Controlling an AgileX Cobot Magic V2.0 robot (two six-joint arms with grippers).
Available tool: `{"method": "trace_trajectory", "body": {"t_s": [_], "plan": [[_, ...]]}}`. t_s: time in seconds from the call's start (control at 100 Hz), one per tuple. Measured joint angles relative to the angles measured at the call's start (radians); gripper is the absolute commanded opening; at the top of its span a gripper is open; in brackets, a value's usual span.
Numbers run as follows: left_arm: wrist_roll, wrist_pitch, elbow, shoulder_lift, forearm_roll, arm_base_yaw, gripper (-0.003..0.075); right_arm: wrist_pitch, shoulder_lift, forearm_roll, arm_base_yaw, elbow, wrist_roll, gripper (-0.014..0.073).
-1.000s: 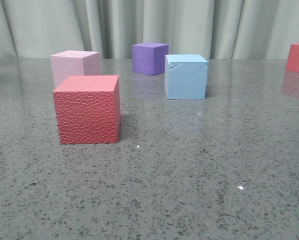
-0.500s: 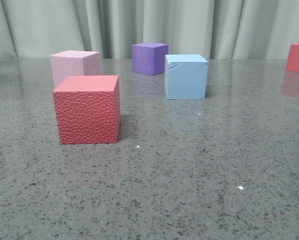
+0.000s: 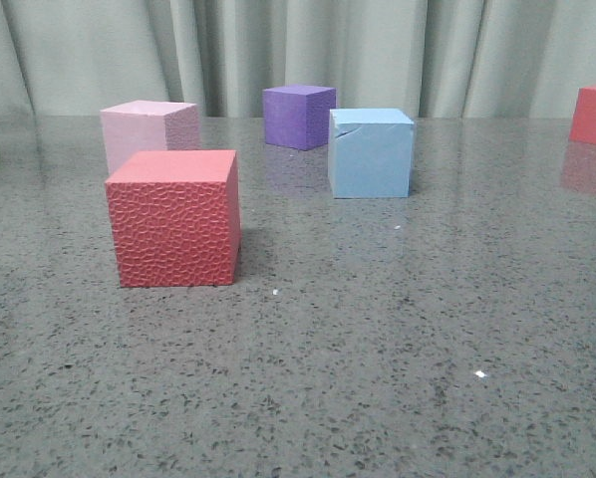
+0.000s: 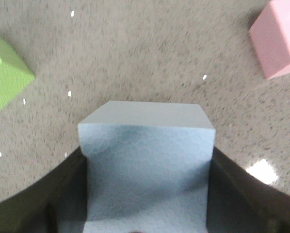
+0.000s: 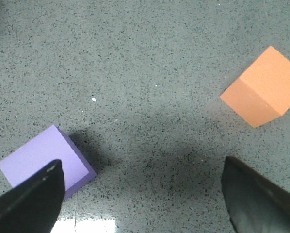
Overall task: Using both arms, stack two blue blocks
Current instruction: 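Lift the light blue cube with the left gripper toward the placed cube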
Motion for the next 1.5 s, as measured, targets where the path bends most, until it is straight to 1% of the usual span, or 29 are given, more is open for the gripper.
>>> {"method": "trace_trajectory", "body": {"t_s": [0.13, 0.42, 0.61, 0.76, 0.99, 1.5], "plan": [[0.002, 0.002, -0.033, 0.000, -0.002, -0.074, 0.0248, 0.000, 0.000, 0.000, 0.000, 0.000, 0.000, 0.0647], [0.019, 0.008, -0.099, 0.000, -0.008, -0.278, 0.0248, -0.002, 0.000, 0.000, 0.000, 0.000, 0.000, 0.0647], [0.024, 0.011, -0.138, 0.000, -0.008, -0.372, 0.0248, -0.002, 0.000, 0.000, 0.000, 0.000, 0.000, 0.0647], [0.026, 0.015, -0.176, 0.015, -0.008, -0.424, 0.0248, -0.002, 0.000, 0.000, 0.000, 0.000, 0.000, 0.0647], [0.026, 0.015, -0.240, 0.094, -0.006, -0.491, 0.0248, -0.002, 0.000, 0.000, 0.000, 0.000, 0.000, 0.0647], [0.027, 0.015, -0.447, 0.275, 0.009, -0.645, 0.0249, -0.002, 0.000, 0.000, 0.000, 0.000, 0.000, 0.0647]]}}
